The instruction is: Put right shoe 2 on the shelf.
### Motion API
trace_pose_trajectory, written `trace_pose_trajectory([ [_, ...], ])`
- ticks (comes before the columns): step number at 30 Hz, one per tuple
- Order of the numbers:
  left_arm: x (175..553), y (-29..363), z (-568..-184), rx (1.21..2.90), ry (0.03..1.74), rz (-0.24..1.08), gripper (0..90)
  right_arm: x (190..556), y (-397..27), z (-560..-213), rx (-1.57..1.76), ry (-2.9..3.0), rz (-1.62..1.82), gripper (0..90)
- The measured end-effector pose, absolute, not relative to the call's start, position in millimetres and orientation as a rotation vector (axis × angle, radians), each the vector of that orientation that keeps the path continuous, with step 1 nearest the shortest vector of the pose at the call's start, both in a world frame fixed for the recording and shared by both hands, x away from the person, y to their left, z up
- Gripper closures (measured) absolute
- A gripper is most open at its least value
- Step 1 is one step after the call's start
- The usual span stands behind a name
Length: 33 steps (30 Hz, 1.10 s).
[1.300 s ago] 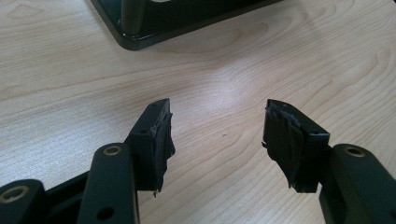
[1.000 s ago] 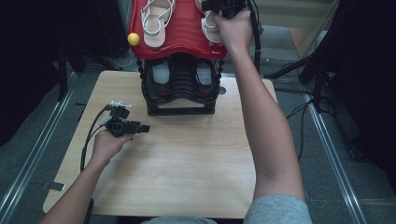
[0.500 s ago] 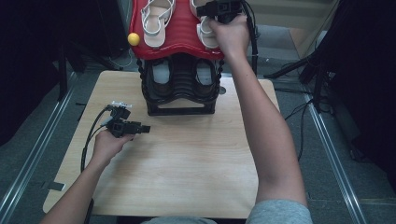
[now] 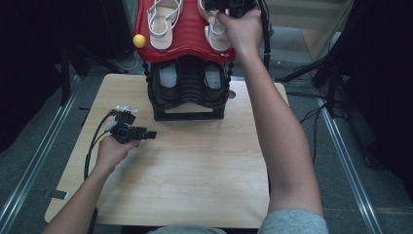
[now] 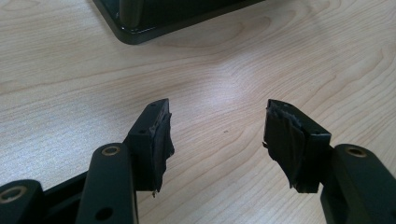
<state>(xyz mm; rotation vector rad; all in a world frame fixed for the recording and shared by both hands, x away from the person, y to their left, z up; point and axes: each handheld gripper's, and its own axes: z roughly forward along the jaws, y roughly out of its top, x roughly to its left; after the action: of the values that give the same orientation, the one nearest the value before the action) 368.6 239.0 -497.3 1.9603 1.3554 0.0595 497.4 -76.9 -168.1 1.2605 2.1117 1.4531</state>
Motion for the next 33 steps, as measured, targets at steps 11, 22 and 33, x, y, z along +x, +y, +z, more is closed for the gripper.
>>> trace_pose_trajectory([
  [11,368.7,238.4,-498.1,1.969,1.356,0.061,41.6,497.0,-91.7,-158.5,1.306,2.105,1.472,73.1],
  [22,368.7,238.8,-498.1,1.971,1.358,0.065,41.5,493.6,-96.6,-149.6,1.298,2.093,1.452,72.6],
  [33,368.6,237.4,-498.8,1.98,1.355,0.066,41.4,490.9,-114.2,-157.3,1.31,2.068,1.433,67.7],
])
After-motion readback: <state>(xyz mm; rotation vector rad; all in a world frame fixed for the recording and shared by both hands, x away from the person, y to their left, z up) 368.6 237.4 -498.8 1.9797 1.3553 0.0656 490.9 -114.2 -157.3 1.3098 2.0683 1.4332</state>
